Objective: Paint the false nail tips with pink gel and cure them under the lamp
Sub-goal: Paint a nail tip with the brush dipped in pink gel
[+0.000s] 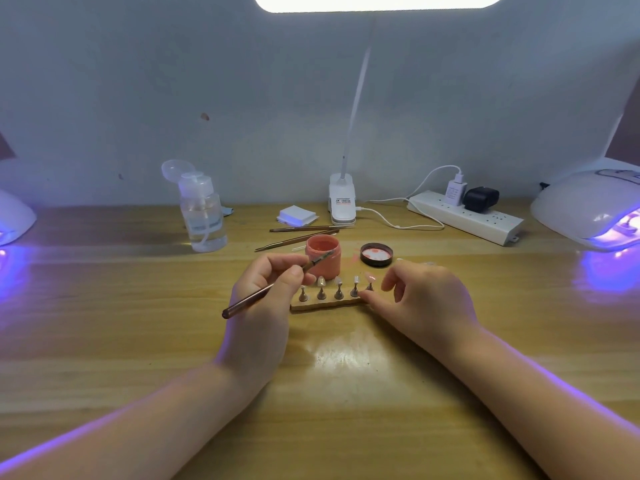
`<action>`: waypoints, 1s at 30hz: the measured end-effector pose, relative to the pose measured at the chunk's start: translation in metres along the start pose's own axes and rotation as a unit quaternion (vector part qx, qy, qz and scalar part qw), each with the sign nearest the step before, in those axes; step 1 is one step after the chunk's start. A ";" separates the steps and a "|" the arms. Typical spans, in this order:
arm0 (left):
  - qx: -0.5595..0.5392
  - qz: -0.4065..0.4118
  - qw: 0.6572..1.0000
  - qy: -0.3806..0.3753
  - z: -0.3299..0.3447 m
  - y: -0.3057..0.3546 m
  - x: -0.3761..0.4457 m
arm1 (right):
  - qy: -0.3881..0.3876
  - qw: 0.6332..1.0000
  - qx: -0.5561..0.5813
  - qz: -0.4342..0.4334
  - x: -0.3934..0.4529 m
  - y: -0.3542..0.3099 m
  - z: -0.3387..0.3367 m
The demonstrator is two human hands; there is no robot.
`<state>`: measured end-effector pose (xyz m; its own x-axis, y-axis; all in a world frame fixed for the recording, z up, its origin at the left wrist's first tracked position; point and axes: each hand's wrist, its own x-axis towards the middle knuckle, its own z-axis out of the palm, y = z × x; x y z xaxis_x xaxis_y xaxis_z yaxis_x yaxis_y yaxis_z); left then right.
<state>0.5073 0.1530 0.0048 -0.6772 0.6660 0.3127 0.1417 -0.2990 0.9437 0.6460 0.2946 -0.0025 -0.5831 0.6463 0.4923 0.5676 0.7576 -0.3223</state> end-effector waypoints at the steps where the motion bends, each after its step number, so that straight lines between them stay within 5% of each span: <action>1: 0.001 0.003 1.000 -0.009 0.000 -0.001 -0.001 | -0.003 0.999 -0.034 -0.009 0.000 -0.001 -0.001; 16: 0.009 0.019 0.999 -0.050 0.000 -0.003 -0.002 | -0.010 0.993 -0.116 0.010 0.001 0.002 0.002; 26: 0.013 0.020 0.998 -0.053 0.001 -0.002 -0.002 | -0.079 0.983 0.106 0.126 0.011 0.011 0.005; 30: 0.021 0.020 0.998 -0.055 0.000 -0.002 -0.003 | -0.065 0.984 0.106 0.126 0.010 0.011 0.006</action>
<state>0.5089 0.1522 0.0020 -0.5880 0.7257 0.3573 0.1983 -0.2989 0.9335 0.6425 0.3100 -0.0059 -0.5173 0.8114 0.2722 0.5770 0.5655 -0.5893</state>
